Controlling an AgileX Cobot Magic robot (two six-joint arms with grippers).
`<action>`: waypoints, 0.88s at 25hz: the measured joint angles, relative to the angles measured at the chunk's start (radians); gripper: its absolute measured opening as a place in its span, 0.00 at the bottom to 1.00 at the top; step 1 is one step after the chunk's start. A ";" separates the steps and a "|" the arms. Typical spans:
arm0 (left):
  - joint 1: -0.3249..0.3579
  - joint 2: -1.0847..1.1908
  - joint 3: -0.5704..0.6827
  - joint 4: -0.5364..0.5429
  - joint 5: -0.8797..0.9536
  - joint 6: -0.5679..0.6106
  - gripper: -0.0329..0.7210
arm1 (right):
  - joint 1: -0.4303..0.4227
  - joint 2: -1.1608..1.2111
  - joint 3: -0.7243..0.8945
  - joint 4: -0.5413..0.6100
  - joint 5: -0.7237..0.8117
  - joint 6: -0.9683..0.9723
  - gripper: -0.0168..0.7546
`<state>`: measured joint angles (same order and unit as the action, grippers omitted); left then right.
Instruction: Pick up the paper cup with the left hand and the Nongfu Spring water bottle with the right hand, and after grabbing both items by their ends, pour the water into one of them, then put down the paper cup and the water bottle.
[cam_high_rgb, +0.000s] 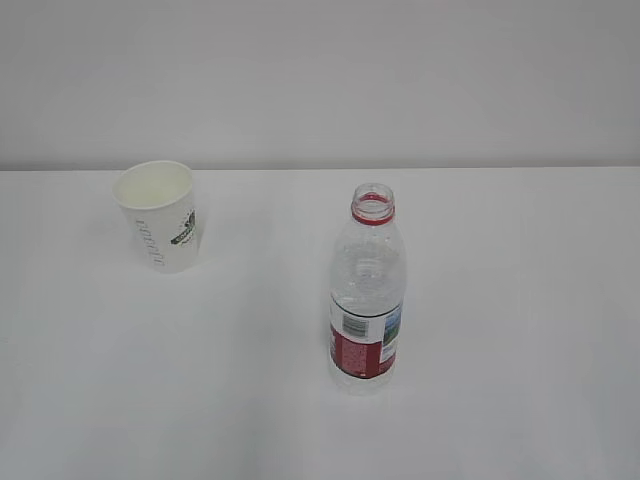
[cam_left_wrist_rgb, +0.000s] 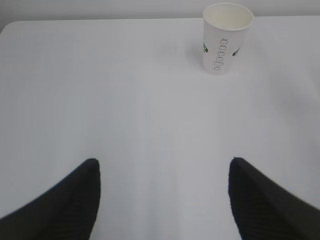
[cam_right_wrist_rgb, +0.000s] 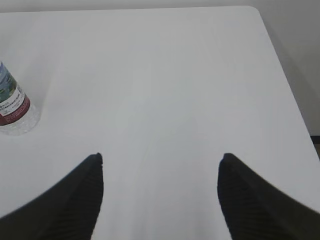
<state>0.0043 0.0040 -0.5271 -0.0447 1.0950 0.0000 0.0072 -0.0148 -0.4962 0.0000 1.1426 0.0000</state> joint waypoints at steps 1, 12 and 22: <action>0.000 0.000 0.000 0.000 0.000 0.000 0.81 | 0.000 0.000 0.000 0.000 0.000 0.000 0.72; 0.000 0.000 0.000 0.000 0.000 0.000 0.81 | 0.000 0.000 0.000 0.000 0.000 0.000 0.72; 0.000 0.000 0.000 0.000 0.000 0.000 0.81 | 0.000 0.000 0.000 0.000 0.000 0.000 0.72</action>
<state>0.0043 0.0040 -0.5271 -0.0447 1.0950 0.0000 0.0072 -0.0148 -0.4962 0.0000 1.1426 0.0000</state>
